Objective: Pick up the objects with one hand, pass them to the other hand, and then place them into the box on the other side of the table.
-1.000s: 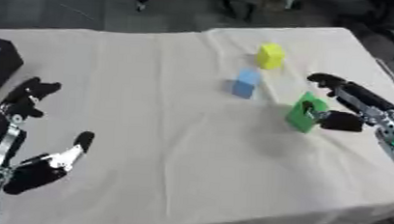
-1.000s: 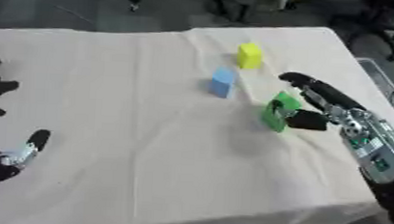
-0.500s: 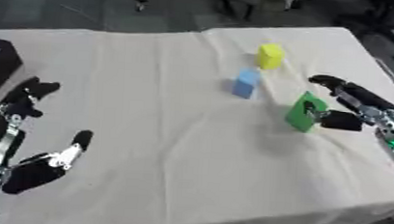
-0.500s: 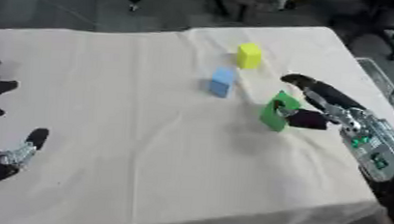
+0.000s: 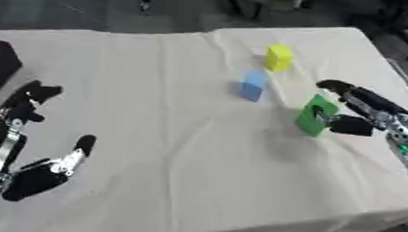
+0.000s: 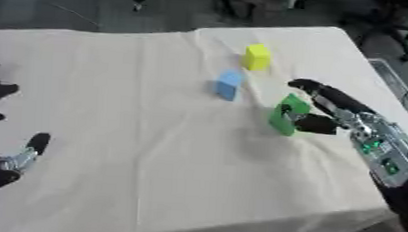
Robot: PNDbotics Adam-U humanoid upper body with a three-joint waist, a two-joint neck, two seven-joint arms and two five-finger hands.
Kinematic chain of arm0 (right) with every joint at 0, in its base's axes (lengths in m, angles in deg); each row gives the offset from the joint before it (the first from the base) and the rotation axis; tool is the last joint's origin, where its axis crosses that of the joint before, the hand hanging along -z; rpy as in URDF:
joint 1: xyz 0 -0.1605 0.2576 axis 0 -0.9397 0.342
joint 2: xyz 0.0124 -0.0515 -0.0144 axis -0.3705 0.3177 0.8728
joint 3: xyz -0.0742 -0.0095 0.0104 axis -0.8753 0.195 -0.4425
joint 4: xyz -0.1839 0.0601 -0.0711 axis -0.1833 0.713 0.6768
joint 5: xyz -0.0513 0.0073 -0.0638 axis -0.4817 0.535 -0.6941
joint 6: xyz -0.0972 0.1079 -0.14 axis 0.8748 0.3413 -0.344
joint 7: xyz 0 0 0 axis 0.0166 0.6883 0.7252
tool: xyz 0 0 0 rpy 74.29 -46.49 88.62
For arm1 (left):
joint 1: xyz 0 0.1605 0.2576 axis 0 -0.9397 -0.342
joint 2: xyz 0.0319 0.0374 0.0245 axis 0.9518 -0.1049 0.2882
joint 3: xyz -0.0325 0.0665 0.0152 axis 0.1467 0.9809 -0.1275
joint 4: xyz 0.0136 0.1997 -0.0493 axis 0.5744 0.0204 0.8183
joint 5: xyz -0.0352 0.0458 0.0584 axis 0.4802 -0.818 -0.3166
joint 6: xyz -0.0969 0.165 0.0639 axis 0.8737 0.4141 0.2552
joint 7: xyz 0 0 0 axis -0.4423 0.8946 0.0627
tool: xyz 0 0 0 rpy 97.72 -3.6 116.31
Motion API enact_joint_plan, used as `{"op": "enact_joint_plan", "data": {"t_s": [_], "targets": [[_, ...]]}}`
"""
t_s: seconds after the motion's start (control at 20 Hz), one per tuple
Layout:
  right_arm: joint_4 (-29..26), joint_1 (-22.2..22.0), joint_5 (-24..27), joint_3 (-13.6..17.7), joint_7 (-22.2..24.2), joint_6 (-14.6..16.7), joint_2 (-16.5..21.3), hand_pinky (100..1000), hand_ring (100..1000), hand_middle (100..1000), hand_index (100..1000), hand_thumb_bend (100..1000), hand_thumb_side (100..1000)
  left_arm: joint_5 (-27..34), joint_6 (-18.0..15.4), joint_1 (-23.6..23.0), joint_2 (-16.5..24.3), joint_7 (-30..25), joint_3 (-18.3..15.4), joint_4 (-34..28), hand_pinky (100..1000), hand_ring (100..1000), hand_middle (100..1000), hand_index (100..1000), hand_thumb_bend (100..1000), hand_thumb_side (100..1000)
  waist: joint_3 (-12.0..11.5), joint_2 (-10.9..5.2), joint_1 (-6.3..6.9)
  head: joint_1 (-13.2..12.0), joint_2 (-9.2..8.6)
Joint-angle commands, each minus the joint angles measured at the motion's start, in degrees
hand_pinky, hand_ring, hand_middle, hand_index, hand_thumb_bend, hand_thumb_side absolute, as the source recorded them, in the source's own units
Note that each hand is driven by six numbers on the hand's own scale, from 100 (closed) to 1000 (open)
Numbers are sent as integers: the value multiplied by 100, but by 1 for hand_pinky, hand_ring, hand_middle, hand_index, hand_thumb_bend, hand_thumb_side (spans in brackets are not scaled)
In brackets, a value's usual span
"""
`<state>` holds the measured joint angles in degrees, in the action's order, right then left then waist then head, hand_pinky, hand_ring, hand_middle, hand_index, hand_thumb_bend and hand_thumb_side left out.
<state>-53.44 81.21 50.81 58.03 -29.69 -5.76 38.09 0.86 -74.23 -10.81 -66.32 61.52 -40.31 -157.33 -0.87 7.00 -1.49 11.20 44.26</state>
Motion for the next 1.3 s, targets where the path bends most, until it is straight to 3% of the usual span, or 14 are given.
{"op": "enact_joint_plan", "data": {"t_s": [0.05, 1.3], "targets": [[-31, 80, -14, 14, 52, 15, 132, 874, 979, 1000, 1000, 100, 786, -9, -20, 35, 16, -19, -49, -68, 695, 1000, 826, 922, 388, 587, 0, -45, -3, 7, -14], [441, 170, -232, -122, 263, 4, 95, 881, 977, 1000, 1000, 100, 918, 16, -67, 39, 29, -53, -76, -76, 698, 1000, 828, 924, 372, 600, -6, -42, 14, 9, -14]]}}
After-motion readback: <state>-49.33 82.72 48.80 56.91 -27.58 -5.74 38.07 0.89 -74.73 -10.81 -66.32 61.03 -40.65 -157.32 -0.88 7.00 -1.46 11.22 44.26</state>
